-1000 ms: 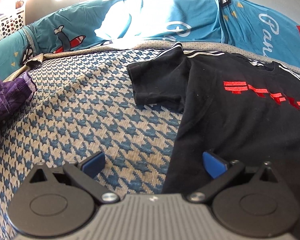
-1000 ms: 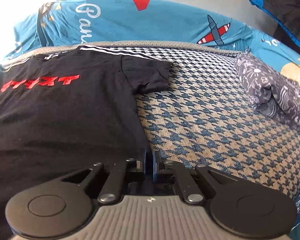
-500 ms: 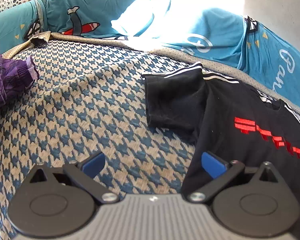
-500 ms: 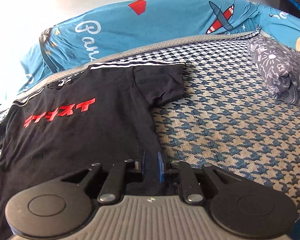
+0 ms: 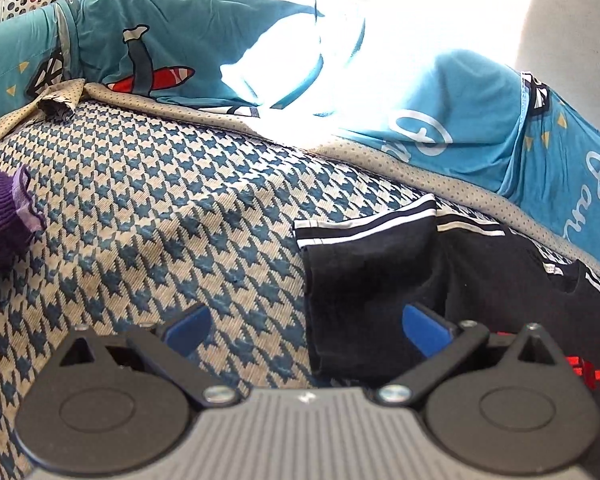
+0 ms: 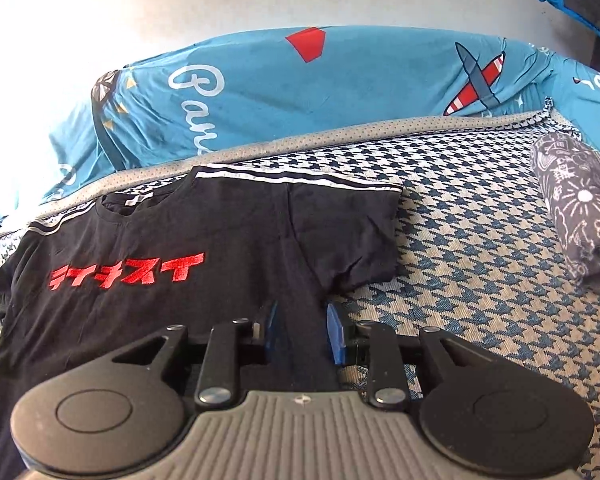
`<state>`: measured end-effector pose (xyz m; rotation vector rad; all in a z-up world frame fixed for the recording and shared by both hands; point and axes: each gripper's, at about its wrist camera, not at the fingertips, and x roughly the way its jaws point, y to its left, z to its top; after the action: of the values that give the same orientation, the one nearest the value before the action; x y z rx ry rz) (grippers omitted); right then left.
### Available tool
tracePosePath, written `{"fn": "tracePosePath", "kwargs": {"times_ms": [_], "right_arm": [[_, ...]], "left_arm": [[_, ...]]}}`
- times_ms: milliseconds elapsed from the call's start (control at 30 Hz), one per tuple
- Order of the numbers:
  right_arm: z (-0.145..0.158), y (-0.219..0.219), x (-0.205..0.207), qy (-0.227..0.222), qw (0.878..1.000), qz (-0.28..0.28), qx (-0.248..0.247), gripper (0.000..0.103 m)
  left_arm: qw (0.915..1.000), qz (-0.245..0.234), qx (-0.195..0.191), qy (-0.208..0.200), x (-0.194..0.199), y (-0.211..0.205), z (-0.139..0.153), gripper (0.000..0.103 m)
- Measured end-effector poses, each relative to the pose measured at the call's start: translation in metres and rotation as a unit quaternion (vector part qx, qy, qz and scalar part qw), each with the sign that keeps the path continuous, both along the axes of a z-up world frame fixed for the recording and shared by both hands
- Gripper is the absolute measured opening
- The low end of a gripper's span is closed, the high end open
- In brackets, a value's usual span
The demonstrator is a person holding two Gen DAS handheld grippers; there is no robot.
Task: Fold clothes
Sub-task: 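Move the left gripper to the white-striped shoulder edge of the shirt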
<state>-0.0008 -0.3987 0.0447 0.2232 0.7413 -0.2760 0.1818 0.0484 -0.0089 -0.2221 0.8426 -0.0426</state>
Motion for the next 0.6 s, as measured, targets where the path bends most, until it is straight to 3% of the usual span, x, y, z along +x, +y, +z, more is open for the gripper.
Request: {"fn": "tracePosePath", "kwargs": {"times_ms": [133, 467, 533, 600], "right_arm": [[-0.006, -0.011, 0.004, 0.005, 0.999, -0.022, 0.043, 0.026], [-0.012, -0.024, 0.014, 0.009, 0.998, -0.054, 0.045, 0.026], [-0.012, -0.024, 0.017, 0.009, 0.997, -0.055, 0.050, 0.026], [-0.012, -0.023, 0.018, 0.008, 0.997, -0.054, 0.052, 0.026]], "left_arm": [[0.9990, 0.004, -0.042, 0.013, 0.016, 0.016, -0.009, 0.093], [0.9963, -0.004, -0.085, 0.013, 0.035, 0.025, -0.012, 0.092], [0.9953, -0.006, -0.096, 0.016, 0.036, 0.024, -0.012, 0.087], [0.9942, -0.011, -0.106, 0.017, 0.038, 0.023, -0.011, 0.074]]}}
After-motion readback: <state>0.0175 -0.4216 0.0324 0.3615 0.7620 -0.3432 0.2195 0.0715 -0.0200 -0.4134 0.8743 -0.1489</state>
